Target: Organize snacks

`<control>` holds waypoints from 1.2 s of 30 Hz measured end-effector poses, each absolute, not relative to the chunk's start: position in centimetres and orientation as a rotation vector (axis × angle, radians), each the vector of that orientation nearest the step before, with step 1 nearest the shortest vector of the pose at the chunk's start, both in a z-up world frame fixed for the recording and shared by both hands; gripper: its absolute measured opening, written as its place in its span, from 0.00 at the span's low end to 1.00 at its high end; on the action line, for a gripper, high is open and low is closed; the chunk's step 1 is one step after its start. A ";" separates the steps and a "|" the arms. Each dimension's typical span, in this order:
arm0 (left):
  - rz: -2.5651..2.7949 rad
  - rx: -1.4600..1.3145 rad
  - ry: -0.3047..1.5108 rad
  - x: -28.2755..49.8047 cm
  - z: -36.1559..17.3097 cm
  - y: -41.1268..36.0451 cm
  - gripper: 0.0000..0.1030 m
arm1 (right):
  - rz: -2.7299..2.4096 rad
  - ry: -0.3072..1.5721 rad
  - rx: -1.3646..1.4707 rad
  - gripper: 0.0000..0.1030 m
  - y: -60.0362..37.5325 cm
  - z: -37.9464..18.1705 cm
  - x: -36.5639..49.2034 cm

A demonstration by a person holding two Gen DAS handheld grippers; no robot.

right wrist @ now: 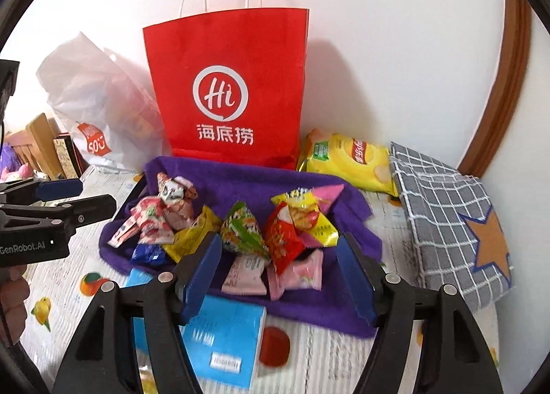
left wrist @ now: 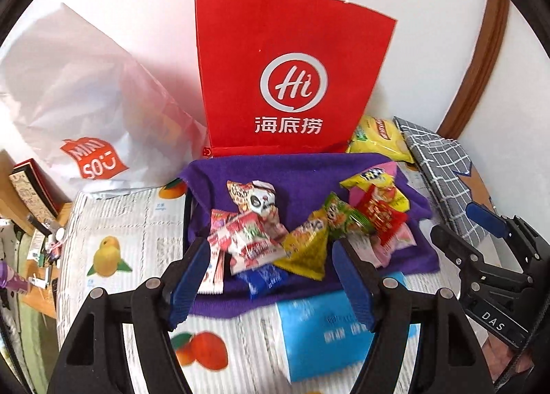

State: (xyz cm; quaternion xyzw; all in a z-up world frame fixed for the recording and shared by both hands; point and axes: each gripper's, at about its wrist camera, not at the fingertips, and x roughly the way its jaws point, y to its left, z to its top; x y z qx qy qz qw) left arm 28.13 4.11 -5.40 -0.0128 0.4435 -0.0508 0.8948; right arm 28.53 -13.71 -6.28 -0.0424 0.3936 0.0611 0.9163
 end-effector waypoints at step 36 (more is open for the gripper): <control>-0.055 0.010 0.696 4.1 -3.1 1.3 0.84 | 0.047 0.663 0.019 0.97 -17.1 -3.7 5.5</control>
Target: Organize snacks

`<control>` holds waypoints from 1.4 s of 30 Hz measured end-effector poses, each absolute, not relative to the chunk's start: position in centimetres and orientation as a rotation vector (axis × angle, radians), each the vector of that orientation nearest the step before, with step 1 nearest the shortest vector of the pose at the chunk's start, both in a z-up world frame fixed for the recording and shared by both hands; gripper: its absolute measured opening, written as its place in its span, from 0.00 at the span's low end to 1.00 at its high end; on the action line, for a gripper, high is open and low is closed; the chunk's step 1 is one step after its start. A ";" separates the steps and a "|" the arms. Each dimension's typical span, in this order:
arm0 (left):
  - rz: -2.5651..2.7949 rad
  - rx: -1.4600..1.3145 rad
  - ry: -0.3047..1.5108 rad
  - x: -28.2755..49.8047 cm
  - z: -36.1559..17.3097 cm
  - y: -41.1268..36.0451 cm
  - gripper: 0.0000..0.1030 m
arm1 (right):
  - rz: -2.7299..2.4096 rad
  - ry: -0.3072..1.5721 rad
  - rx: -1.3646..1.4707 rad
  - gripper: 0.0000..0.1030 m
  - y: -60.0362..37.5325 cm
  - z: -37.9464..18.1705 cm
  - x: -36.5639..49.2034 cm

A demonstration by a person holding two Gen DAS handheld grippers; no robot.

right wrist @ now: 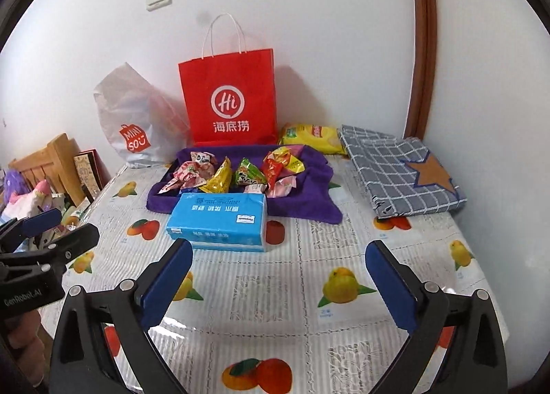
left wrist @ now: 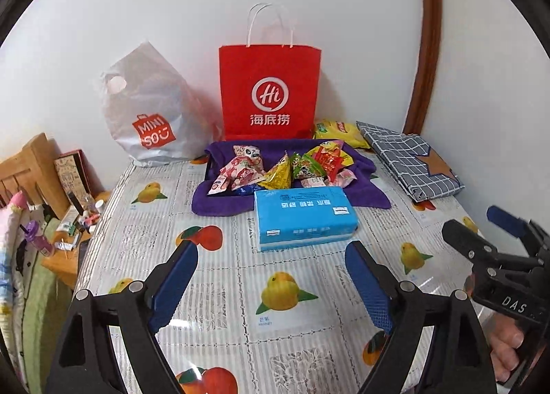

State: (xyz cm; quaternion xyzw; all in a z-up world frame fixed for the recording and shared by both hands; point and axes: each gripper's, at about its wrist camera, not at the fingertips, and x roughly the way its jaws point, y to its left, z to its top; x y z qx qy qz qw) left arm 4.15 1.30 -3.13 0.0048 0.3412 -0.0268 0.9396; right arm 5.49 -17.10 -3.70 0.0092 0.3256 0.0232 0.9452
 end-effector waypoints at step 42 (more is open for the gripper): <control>-0.040 0.014 0.655 2.6 -2.0 0.5 0.85 | 0.046 0.657 -0.004 0.97 -16.5 -3.4 3.6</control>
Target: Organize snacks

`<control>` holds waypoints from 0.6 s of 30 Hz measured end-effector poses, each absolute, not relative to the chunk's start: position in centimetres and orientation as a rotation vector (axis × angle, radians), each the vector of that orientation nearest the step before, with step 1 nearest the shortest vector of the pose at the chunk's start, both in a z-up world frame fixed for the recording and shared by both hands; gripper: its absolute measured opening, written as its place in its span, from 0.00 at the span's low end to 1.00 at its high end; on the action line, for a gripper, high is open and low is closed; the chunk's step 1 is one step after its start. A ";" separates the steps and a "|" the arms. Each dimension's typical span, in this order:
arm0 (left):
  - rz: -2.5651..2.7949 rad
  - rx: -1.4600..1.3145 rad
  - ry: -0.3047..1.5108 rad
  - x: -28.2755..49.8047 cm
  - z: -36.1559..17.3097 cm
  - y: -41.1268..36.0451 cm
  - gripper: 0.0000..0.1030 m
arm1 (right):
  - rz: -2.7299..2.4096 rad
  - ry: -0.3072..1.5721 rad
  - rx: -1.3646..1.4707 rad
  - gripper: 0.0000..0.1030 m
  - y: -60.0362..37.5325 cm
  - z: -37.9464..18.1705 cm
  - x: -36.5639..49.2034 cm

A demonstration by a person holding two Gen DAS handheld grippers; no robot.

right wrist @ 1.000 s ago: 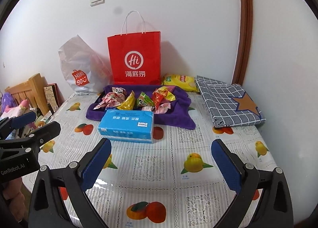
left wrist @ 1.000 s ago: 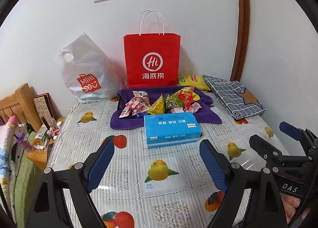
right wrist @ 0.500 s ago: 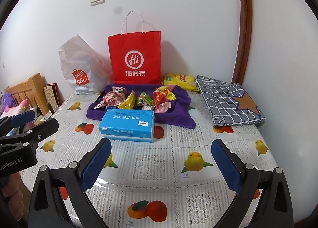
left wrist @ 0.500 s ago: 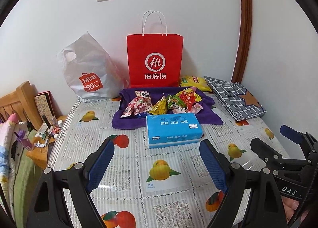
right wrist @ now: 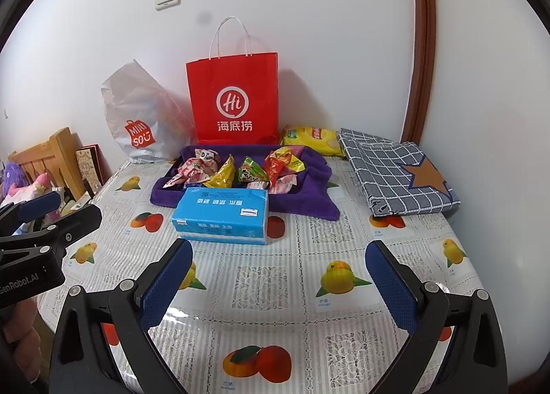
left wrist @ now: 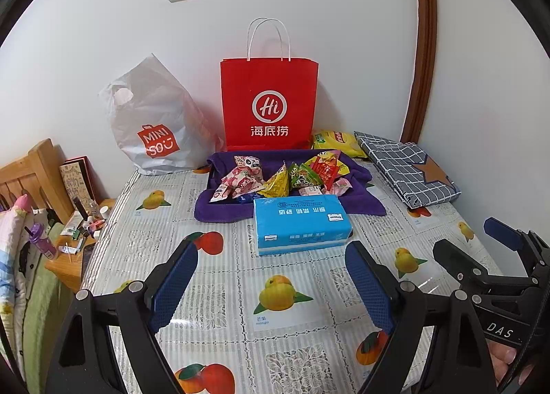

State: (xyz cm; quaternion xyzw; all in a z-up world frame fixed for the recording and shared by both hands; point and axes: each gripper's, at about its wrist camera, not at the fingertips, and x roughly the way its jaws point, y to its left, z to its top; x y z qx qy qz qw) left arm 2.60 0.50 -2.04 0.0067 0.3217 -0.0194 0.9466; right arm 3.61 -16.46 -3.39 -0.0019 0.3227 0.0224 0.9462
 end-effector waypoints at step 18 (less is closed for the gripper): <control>-0.037 0.011 0.657 2.6 -2.1 0.4 0.85 | 0.046 0.657 0.004 0.97 -16.7 -3.4 3.5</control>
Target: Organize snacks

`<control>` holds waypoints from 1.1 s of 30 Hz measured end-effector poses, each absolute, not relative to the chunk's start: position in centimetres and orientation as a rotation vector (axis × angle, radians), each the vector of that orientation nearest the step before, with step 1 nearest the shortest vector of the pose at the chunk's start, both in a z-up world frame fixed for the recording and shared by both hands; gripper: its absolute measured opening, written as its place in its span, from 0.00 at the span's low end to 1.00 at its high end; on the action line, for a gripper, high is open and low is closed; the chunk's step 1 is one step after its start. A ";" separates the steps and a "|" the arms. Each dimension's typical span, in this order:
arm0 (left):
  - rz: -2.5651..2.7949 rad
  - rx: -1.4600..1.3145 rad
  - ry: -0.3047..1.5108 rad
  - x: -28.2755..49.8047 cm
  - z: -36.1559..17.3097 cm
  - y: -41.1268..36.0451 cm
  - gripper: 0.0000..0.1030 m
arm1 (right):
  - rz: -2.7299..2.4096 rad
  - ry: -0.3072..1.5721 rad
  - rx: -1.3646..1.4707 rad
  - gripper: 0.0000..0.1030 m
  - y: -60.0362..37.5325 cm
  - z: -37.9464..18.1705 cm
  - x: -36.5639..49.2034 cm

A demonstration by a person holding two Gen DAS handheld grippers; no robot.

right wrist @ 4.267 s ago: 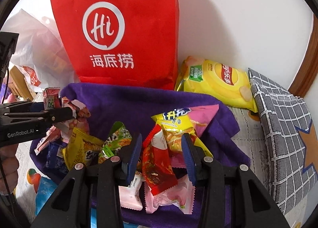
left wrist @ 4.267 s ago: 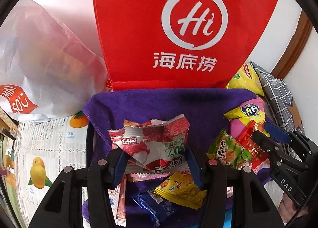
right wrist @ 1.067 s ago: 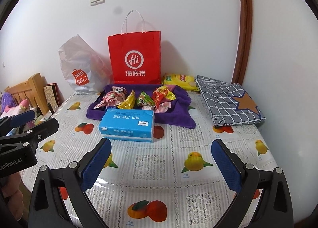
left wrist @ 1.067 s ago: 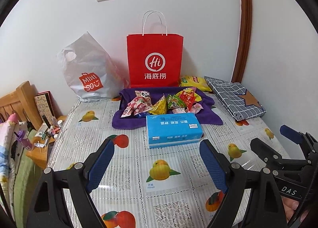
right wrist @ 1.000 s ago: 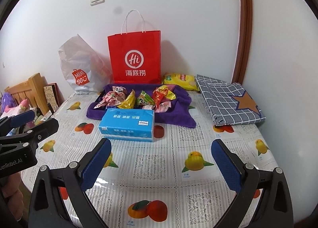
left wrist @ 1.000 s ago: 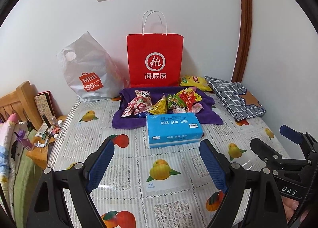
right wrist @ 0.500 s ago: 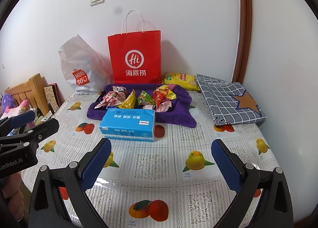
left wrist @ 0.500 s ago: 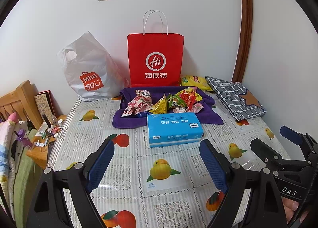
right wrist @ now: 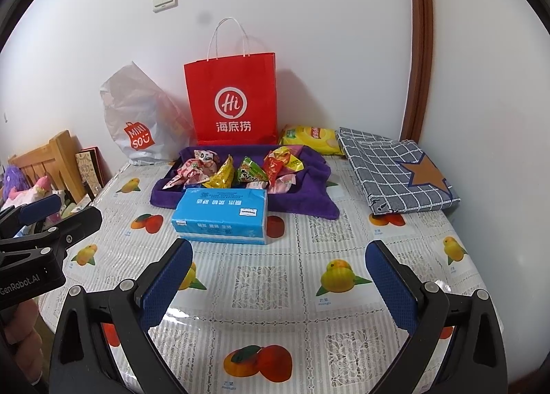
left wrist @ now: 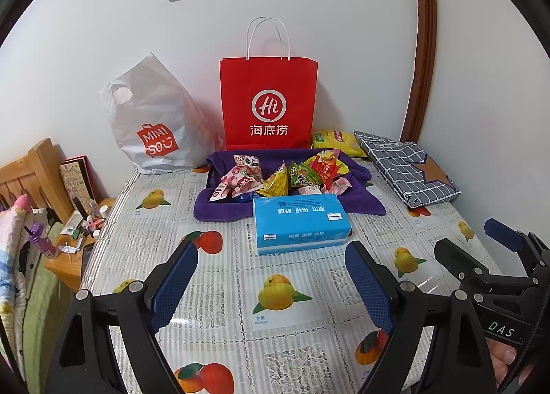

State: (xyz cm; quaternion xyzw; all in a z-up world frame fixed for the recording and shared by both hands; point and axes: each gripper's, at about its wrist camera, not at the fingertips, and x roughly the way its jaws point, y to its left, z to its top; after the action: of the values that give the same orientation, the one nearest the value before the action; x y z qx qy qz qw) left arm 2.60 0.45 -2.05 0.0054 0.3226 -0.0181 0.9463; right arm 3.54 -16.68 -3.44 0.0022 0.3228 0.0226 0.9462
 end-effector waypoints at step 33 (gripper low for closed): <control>-0.037 0.008 0.659 2.6 -2.1 0.5 0.85 | 0.047 0.651 0.009 0.97 -16.7 -3.3 3.3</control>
State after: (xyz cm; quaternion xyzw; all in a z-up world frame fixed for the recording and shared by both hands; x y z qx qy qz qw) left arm 2.57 0.45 -2.07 0.0039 0.3236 -0.0183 0.9460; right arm 3.28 -16.69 -3.28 0.0045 0.3197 0.0232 0.9472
